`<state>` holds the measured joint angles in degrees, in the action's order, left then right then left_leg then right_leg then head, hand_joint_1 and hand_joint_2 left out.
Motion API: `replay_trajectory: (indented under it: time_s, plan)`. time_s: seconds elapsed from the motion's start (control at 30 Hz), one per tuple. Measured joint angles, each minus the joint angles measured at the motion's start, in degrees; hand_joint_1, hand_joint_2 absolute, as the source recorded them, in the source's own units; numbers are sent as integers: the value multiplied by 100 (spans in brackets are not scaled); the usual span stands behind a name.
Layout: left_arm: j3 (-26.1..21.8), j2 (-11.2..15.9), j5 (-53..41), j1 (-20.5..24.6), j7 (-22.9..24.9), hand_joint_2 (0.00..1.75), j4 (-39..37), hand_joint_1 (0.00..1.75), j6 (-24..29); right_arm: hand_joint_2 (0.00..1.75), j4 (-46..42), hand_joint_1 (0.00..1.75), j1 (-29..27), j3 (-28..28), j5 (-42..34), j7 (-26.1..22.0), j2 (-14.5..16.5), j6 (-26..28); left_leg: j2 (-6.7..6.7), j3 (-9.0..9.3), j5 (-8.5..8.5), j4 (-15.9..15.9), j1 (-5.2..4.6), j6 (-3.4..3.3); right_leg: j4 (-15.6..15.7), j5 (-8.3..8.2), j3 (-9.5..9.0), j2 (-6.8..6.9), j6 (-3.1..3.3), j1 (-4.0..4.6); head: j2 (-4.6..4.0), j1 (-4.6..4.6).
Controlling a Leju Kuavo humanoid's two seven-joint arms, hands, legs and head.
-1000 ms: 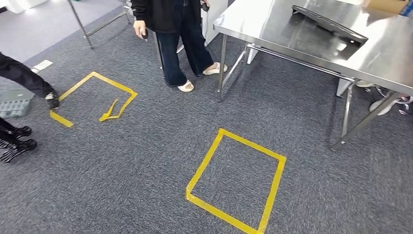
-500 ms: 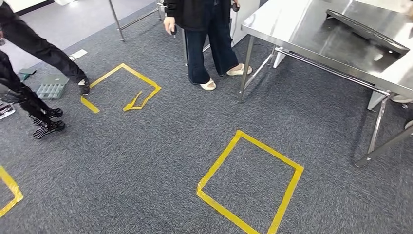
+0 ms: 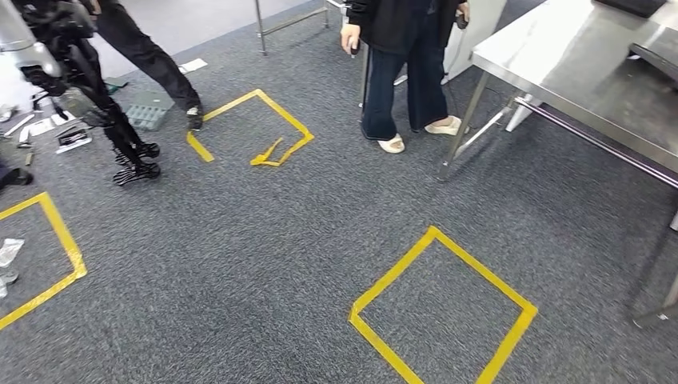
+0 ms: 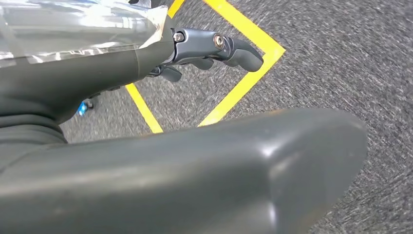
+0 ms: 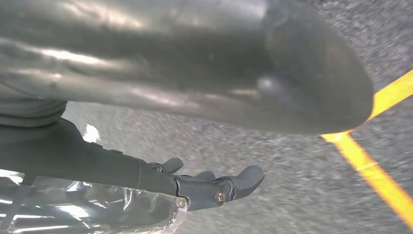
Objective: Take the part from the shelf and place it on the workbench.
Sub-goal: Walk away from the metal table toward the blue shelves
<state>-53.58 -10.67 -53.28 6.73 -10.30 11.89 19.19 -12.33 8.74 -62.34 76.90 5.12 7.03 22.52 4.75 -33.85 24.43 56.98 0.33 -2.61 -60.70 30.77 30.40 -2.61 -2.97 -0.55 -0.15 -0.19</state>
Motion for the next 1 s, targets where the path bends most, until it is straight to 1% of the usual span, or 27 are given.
replay_trajectory:
  time_s: [0.03, 0.07, 0.1, 0.13, 0.17, 0.2, 0.23, 0.3, 0.33, 0.37, 0.4, 0.43, 0.47, 0.5, 0.53, 0.57, 0.6, 0.63, 0.67, 0.73, 0.8, 0.83, 0.87, 0.9, 0.93, 0.97, 1.0]
  plan:
    - [-3, -5, 1, 2, -4, 0, 0, 0, 0, 0, 0, 0, 7, 13, 2, 1, -4, -3, 63, -11, -15, 1, -1, 26, 312, -116, -138, -116, 11, 8, 0, 1]
    - [-6, -10, 2, 1, -7, 0, 0, 0, 0, 0, 0, 0, 13, 26, 4, 2, -8, -5, 119, -25, -33, -5, -1, 57, 483, -176, -218, -206, 35, 25, 0, -1]
    - [-10, -14, 2, -4, -9, 0, 0, 0, 0, 0, 0, 0, 17, 37, 5, 4, -10, -7, 176, -37, -57, -17, -2, 96, 531, -199, -242, -214, 67, 46, 0, -2]
    - [-15, -15, 2, -15, -10, 0, 0, 0, 1, 0, -1, 0, 19, 47, 7, 8, -12, -8, 236, -50, -87, -43, -1, 138, 543, -223, -253, -137, 97, 56, 0, -2]
    - [-21, -14, 2, -28, -10, 0, 0, 0, 1, 0, -1, 0, 23, 57, 9, 11, -12, -9, 226, -68, -86, -39, -1, 167, 569, -252, -269, -71, 133, 33, 0, -10]
    - [-27, -13, 2, -38, -11, 0, 0, 0, 2, 0, -2, 0, 27, 64, 11, 14, -11, -9, 132, -112, -25, 36, -10, 192, 601, -282, -277, 0, 171, 8, 0, -19]
    - [-32, -10, 2, -41, -11, 0, 0, 0, 3, 0, -1, 0, 27, 69, 14, 15, -10, -10, -10, -205, 111, 227, -19, 212, 634, -308, -282, 80, 216, -16, 0, -33]
    - [-36, -7, 3, -35, -14, 0, 0, 0, 5, 0, 0, 0, 14, 75, 16, 17, -8, -16, -306, -525, 523, 942, -16, 248, 655, -323, -276, 252, 272, -17, 0, -47]
    - [-36, -7, 3, -35, -14, 0, 0, 0, 6, 0, 0, 0, 7, 75, 14, 20, -9, -22, -362, -693, 683, 1314, -2, 272, 654, -323, -269, 345, 287, -10, 0, -49]
    - [-36, -8, 0, -38, -15, 0, 0, 0, 5, 0, 0, 0, 4, 75, 9, 25, -9, -28, -388, -793, 752, 1549, 16, 295, 653, -321, -263, 429, 288, -6, 0, -48]
    - [-36, -8, -3, -44, -15, 0, 0, 0, 5, 0, 0, 0, 5, 75, 2, 31, -10, -35, -410, -784, 712, 1570, 39, 316, 652, -319, -261, 504, 288, -7, 0, -49]
    - [-36, -5, -7, -48, -15, 0, 0, 0, 4, 0, 0, 0, 8, 75, -6, 36, -8, -44, -451, -653, 575, 1354, 64, 335, 650, -313, -265, 573, 281, -13, 0, -50]
    - [-36, -2, -11, -47, -14, 0, 0, 0, 5, 0, 1, 0, 10, 75, -13, 39, -6, -54, -544, -434, 395, 979, 83, 349, 644, -301, -273, 632, 266, -19, 0, -51]
    - [-36, 0, -20, -39, -2, 0, 0, 0, 11, 0, 0, 0, 9, 75, -17, 41, -6, -63, -703, -198, 248, 566, 84, 365, 630, -280, -277, 687, 237, -7, 0, -55]
    - [-36, 0, -35, -25, 23, 0, 0, 0, 30, 0, -1, 0, 5, 75, -19, 43, -6, -72, -822, -19, 149, 238, 76, 349, 611, -255, -281, 739, 202, 10, 0, -53]
    - [-35, -2, -52, -12, 62, 0, 0, 0, 62, 0, -1, 0, 1, 75, -17, 46, -7, -80, -904, 75, 111, 49, 56, 321, 598, -238, -283, 791, 170, 31, 0, -43]
    - [-34, -4, -69, -3, 111, 0, 0, 0, 108, 0, -2, 0, -3, 76, -11, 58, -8, -87, -913, 97, 114, -23, 29, 283, 594, -227, -285, 845, 144, 49, 0, -33]
    - [-34, -3, -82, -3, 156, 0, 0, 0, 154, 0, -2, 0, -2, 79, -1, 74, -4, -95, -833, 82, 105, -34, 11, 226, 597, -221, -295, 907, 120, 56, 0, -21]
    - [-34, -2, -88, -12, 190, 0, 0, 0, 192, 0, -2, 0, 2, 81, 13, 88, 1, -103, -767, 78, 91, -49, 3, 181, 598, -206, -295, 913, 94, 43, 0, -15]
    - [-36, 2, -104, -27, 223, 0, 0, 0, 235, 0, -1, 0, 6, 85, 35, 108, 14, -114, -642, 81, 55, -87, 7, 86, 375, -47, -196, 705, 69, 8, 0, -12]
    - [-35, 1, -115, -16, 230, 0, 0, 0, 246, 0, 2, 0, -17, 86, 45, 116, 27, -123, -511, 74, 28, -104, 13, 22, -344, 285, 136, 404, 99, -26, 0, 4]
    - [-34, -1, -117, -10, 230, 0, 0, 0, 246, 0, 4, 0, -35, 86, 48, 120, 33, -130, -434, 68, 22, -105, 12, 8, -780, 438, 344, 333, 104, -28, 0, 9]
    - [-34, -2, -116, -13, 232, 0, 0, 0, 245, 0, 4, 0, -52, 86, 51, 126, 35, -137, -355, 66, 19, -104, 11, 4, -1092, 519, 501, 301, 88, -30, 0, 14]
    - [-35, -3, -115, -22, 234, 0, 0, 0, 245, 0, 5, 0, -63, 86, 56, 129, 36, -144, -276, 69, 17, -103, 10, 4, -1180, 503, 561, 284, 51, -31, 0, 13]
    - [-36, -3, -115, -32, 236, 0, 0, 0, 245, 0, 5, 0, -68, 87, 61, 132, 37, -146, -198, 75, 14, -102, 12, 8, -1024, 393, 507, 268, 0, -34, 0, 12]
    - [-36, -3, -114, -38, 238, 0, 0, 0, 245, 0, 5, 0, -68, 88, 64, 135, 37, -148, -121, 84, 10, -101, 17, 15, -648, 209, 346, 219, -54, -46, 0, 13]
    - [-36, -4, -114, -39, 239, 0, 0, 0, 245, 0, 5, 0, -68, 90, 67, 135, 38, -148, -49, 87, 4, -101, 23, 28, -189, 22, 148, 87, -95, -67, 0, 15]
